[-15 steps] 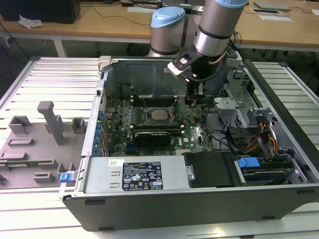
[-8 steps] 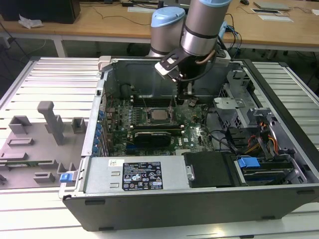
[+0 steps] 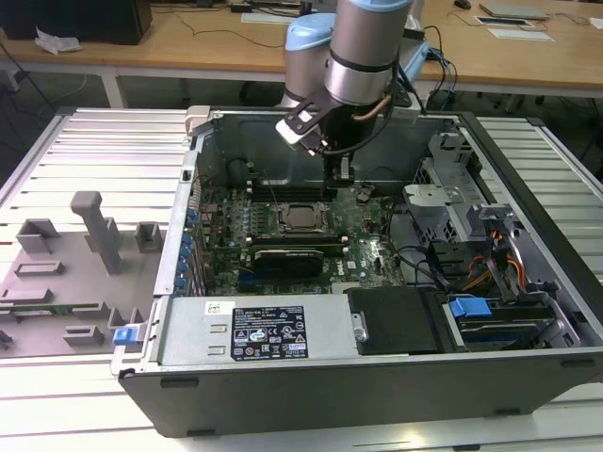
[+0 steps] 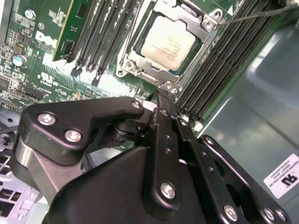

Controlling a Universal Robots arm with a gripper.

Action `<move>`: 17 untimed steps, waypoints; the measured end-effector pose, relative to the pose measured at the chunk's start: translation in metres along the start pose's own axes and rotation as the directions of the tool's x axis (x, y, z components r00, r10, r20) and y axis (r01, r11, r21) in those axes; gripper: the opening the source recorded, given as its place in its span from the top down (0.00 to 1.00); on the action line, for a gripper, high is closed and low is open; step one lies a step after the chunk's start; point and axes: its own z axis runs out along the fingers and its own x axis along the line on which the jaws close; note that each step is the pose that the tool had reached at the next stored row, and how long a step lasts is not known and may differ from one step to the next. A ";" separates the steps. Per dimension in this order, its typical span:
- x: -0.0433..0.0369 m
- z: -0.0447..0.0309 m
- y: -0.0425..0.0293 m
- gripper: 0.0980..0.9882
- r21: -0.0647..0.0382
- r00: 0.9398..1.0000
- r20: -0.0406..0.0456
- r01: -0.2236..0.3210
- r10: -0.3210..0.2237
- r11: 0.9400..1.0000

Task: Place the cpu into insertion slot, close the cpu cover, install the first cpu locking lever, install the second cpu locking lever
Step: 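Close the cpu cover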

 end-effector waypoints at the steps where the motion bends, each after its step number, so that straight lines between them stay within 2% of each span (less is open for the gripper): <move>1: -0.0001 0.0007 -0.0044 0.99 -0.016 1.000 0.000 0.001 -0.001 1.000; 2: -0.0002 0.0013 -0.0078 0.99 -0.019 1.000 0.000 0.001 -0.001 1.000; 8: -0.0019 0.0095 -0.0209 0.99 -0.020 1.000 0.000 0.001 -0.001 1.000; 11: -0.0045 0.0159 -0.0319 0.99 -0.021 1.000 0.000 0.001 -0.001 1.000; 14: -0.0113 0.0198 -0.0388 0.99 -0.024 1.000 0.000 0.001 -0.001 1.000; 17: -0.0125 0.0211 -0.0416 0.99 -0.026 1.000 0.000 0.001 -0.001 1.000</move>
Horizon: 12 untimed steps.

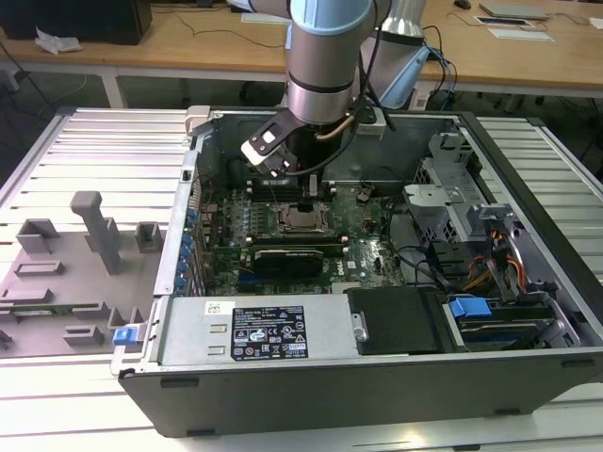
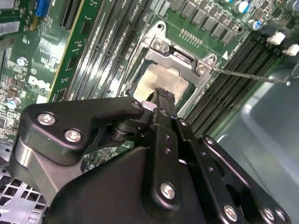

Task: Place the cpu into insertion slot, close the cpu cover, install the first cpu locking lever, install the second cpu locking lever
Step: 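Close the cpu cover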

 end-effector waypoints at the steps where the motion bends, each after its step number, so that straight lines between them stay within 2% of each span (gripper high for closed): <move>1: 0.0000 0.0000 0.0000 0.99 0.000 1.000 0.000 0.000 0.000 1.000; 5: -0.0001 -0.0001 -0.0003 0.99 0.001 1.000 0.000 0.017 -0.017 1.000; 9: 0.0000 0.0000 -0.0002 0.99 0.006 0.993 0.002 0.117 -0.117 0.993; 11: 0.0000 0.0000 -0.0002 0.99 0.009 0.983 0.002 0.182 -0.182 0.983; 12: 0.0000 0.0000 -0.0002 0.99 0.011 0.976 0.002 0.220 -0.220 0.975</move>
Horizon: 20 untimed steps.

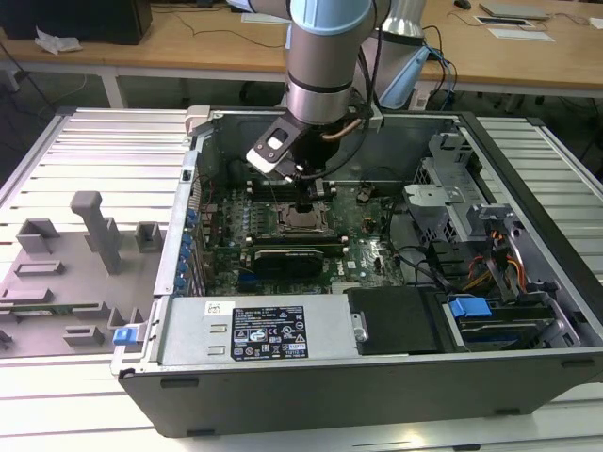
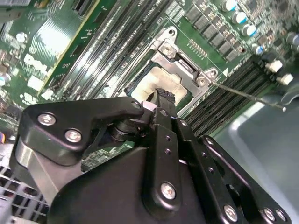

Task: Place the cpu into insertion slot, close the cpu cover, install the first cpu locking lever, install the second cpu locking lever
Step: 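Close the cpu cover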

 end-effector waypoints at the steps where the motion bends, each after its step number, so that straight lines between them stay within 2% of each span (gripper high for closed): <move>1: 0.0000 0.0000 0.0000 0.99 0.002 1.000 0.000 0.030 -0.030 1.000; 3: 0.0000 0.0001 0.0000 0.99 0.004 0.997 0.001 0.079 -0.079 0.997; 5: 0.0000 0.0002 0.0000 0.99 0.007 0.990 0.001 0.139 -0.139 0.990; 6: 0.0000 0.0003 0.0000 0.99 0.008 0.986 0.001 0.170 -0.170 0.985; 8: 0.0000 0.0003 0.0000 0.99 0.012 0.971 0.001 0.241 -0.241 0.970; 9: 0.0000 0.0003 0.0000 0.99 0.013 0.966 0.001 0.257 -0.257 0.966; 10: 0.0000 0.0003 0.0000 0.99 0.014 0.959 0.001 0.282 -0.282 0.959; 11: 0.0000 0.0004 0.0000 0.99 0.016 0.946 0.000 0.325 -0.325 0.945; 13: 0.0000 0.0004 0.0000 0.99 0.018 0.933 0.000 0.360 -0.360 0.933; 14: 0.0000 0.0004 0.0000 0.99 0.020 0.920 0.000 0.391 -0.392 0.920; 18: 0.0000 0.0005 0.0000 0.99 0.024 0.888 -0.001 0.460 -0.460 0.888; 19: 0.0000 0.0005 0.0000 0.99 0.027 0.856 -0.002 0.517 -0.517 0.855; 20: 0.0000 0.0006 0.0000 0.99 0.030 0.817 -0.004 0.576 -0.576 0.817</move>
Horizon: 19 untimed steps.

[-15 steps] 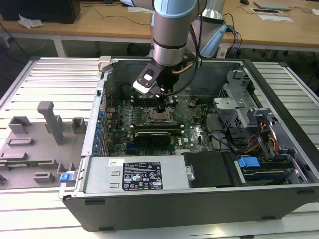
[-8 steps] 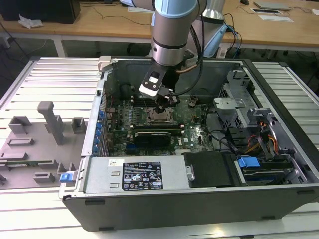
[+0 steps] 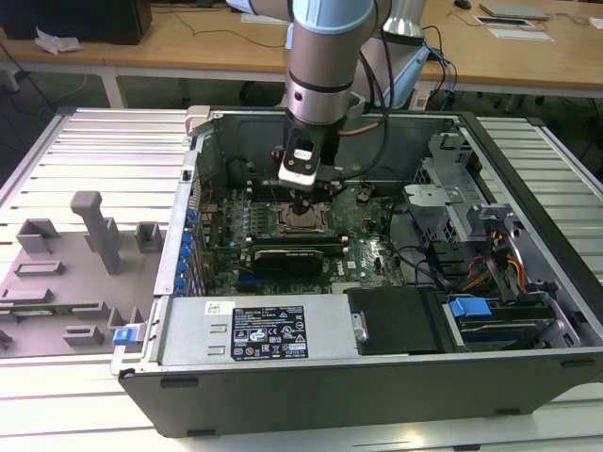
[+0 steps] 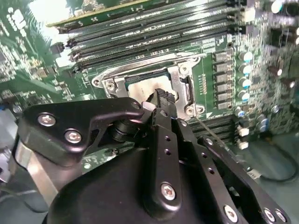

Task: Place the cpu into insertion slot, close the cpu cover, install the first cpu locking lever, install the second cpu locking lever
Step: 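Close the cpu cover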

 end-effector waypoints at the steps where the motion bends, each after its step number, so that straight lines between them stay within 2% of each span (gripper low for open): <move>1: 0.0000 0.0000 0.0000 0.99 0.003 0.998 0.000 0.065 -0.065 0.998; 2: 0.0000 0.0000 0.0000 0.99 0.006 0.993 0.001 0.121 -0.121 0.993; 4: 0.0000 0.0000 0.0000 0.99 0.008 0.988 0.001 0.157 -0.157 0.988; 5: 0.0000 0.0000 0.0000 0.99 0.010 0.980 0.001 0.201 -0.201 0.980; 7: 0.0000 0.0001 0.0000 0.99 0.012 0.971 0.001 0.239 -0.239 0.971; 8: 0.0000 0.0002 0.0000 0.99 0.015 0.957 0.000 0.289 -0.289 0.957; 9: 0.0000 0.0002 0.0000 0.99 0.016 0.949 0.000 0.316 -0.316 0.949; 10: 0.0000 0.0004 0.0000 0.99 0.018 0.938 0.000 0.347 -0.347 0.938; 13: 0.0000 0.0005 0.0000 0.99 0.020 0.916 0.000 0.401 -0.401 0.916; 15: 0.0000 0.0006 0.0000 0.99 0.019 0.898 0.003 0.440 -0.440 0.898; 19: 0.0000 0.0005 0.0000 0.99 0.014 0.873 0.010 0.487 -0.487 0.873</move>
